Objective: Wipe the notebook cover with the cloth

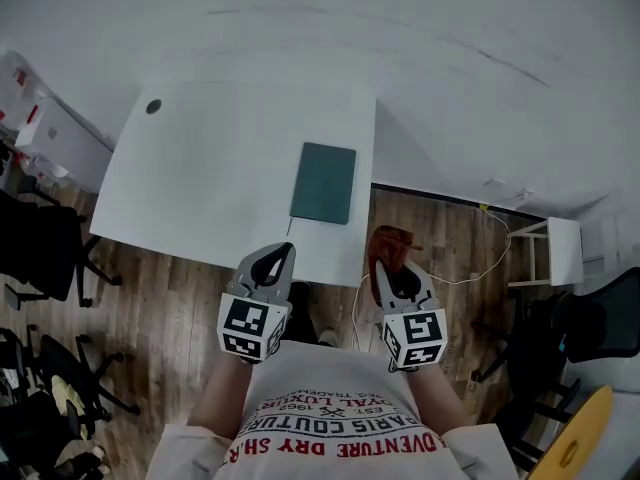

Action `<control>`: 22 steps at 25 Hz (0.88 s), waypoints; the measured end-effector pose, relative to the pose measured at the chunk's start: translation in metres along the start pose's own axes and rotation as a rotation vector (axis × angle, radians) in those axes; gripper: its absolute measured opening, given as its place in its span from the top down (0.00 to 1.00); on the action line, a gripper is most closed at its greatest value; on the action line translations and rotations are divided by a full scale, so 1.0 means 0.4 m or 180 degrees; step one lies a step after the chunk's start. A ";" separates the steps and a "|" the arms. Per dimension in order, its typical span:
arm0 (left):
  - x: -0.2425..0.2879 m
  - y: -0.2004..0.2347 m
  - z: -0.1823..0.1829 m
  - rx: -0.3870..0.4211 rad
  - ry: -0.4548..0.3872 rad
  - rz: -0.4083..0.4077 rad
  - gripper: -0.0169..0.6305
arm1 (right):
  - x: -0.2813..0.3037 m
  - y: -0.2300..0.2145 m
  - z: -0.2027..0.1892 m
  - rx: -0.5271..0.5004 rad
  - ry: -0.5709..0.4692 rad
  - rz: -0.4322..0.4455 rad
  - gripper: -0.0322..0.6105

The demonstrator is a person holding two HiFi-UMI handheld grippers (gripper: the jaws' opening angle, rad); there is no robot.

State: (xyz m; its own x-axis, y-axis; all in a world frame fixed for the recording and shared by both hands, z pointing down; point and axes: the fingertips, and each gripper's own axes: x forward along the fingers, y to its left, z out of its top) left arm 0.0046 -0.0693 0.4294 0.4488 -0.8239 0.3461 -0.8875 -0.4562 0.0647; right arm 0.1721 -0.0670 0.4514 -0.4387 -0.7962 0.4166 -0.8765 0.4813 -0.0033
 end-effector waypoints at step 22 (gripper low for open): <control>0.447 0.296 -0.221 -0.0493 0.1062 -0.0513 0.96 | 0.515 -0.086 -0.053 0.0439 0.0700 -0.0253 0.83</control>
State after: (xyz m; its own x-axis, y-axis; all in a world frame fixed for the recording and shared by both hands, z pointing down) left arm -0.0293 -0.2408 0.5815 0.5476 -0.5798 0.6033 -0.8252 -0.4936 0.2746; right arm 0.1162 -0.2400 0.5567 -0.3271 -0.7235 0.6079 -0.9318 0.3539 -0.0802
